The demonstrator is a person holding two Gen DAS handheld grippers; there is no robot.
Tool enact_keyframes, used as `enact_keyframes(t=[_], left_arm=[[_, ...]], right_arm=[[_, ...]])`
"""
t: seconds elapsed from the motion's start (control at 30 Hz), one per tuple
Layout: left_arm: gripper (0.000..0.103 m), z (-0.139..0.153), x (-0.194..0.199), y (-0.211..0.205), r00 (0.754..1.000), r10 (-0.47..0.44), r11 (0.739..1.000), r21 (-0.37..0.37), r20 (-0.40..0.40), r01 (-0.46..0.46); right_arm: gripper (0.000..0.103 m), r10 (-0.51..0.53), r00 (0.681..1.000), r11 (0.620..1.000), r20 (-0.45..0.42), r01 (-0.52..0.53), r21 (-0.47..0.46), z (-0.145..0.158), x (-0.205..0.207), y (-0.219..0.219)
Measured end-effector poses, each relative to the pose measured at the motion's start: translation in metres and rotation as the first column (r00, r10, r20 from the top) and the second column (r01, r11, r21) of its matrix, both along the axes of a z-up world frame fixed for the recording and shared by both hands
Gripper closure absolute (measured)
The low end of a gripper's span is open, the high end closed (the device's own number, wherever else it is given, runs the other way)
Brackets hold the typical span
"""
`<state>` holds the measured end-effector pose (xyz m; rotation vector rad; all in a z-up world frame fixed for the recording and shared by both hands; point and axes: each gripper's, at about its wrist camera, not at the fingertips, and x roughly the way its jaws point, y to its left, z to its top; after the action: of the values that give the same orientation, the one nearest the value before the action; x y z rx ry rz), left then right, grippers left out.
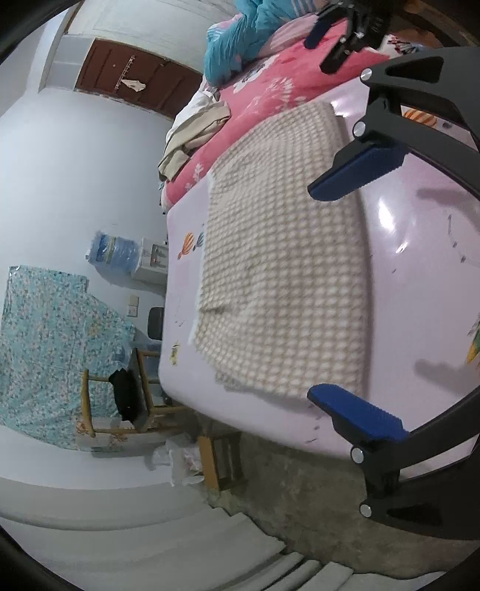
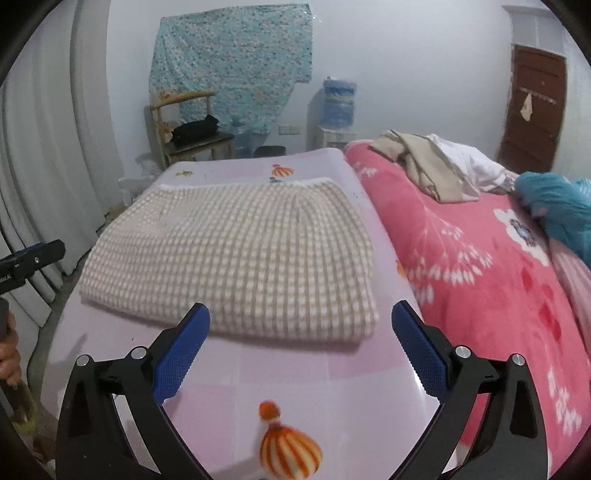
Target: Fold large clothes
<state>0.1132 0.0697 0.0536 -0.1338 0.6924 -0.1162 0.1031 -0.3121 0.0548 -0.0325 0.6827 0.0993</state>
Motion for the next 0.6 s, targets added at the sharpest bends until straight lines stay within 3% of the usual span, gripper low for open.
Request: enact_keyframes(t=[0.1,0.23,0.47,0.6], left_arm=[[0.005,-0.007,-0.008,-0.012,0.999,0.033,0.999,0.013,-0.018,-0.032],[0.005,-0.013,-0.018,-0.025,0.986,0.165,0.974,0.156,0.012,-0.165],[0.005,-0.015,-0.023,-0.029,0.973,0.231,0.958,0.170,0.014,-0.230],[0.005,-0.017,-0.025,-0.029,0.969,0.248,0.953,0.180,0.007,-0.245]], right_arm=[[0.008,-0.026,0.999,0.999,0.027,0.026,-0.021,0.001,-0.013,0.007],[0.008,-0.012,0.998,1.000,0.056,0.013,-0.026,0.002,-0.026,0.022],[0.008,-0.037,0.995,0.998,0.095,0.041,-0.048,0.003,-0.031,0.034],[0.008,-0.026,0.998,0.996,0.057,0.030,-0.080,-0.003,-0.026,0.038]])
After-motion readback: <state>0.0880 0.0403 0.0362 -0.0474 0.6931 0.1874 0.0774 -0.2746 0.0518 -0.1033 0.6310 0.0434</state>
